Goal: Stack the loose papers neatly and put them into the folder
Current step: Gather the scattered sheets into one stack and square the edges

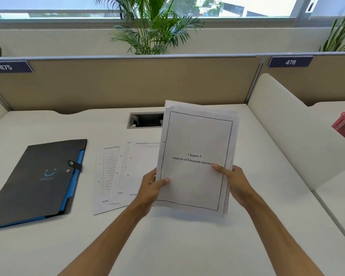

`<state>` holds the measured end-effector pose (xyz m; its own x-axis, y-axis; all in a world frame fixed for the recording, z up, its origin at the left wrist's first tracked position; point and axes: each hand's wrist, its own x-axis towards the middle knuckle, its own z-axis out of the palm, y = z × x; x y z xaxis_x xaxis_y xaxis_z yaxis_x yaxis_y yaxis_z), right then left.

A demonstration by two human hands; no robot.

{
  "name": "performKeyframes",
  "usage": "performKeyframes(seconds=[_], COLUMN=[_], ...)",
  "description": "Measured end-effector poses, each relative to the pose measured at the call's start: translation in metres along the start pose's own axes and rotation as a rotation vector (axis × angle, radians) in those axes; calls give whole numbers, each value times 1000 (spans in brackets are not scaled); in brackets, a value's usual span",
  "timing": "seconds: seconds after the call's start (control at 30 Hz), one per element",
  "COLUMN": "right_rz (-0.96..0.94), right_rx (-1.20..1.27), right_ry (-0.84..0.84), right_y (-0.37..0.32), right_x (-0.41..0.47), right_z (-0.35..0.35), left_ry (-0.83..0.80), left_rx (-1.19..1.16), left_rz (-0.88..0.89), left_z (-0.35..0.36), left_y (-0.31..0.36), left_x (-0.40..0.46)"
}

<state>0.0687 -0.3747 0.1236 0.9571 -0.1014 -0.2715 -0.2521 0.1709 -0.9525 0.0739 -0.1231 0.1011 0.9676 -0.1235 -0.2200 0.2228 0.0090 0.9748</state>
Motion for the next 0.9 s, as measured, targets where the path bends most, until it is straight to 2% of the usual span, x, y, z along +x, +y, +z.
performKeyframes(seconds=[0.17, 0.37, 0.63, 0.9], right_rz=[-148, -280, -364, -418], right_rx=[-1, -36, -132, -62], right_ry=[-25, 31, 52, 86], right_y=[-7, -1, -7, -14], right_x=[-20, -44, -61, -67], right_z=[24, 50, 60, 67], left_ry=[62, 119, 142, 171], left_rx=[-54, -101, -93, -132], left_rz=[34, 136, 151, 209], left_z=[-14, -22, -30, -26], left_y=[18, 27, 24, 31], left_x=[-10, -24, -38, -41])
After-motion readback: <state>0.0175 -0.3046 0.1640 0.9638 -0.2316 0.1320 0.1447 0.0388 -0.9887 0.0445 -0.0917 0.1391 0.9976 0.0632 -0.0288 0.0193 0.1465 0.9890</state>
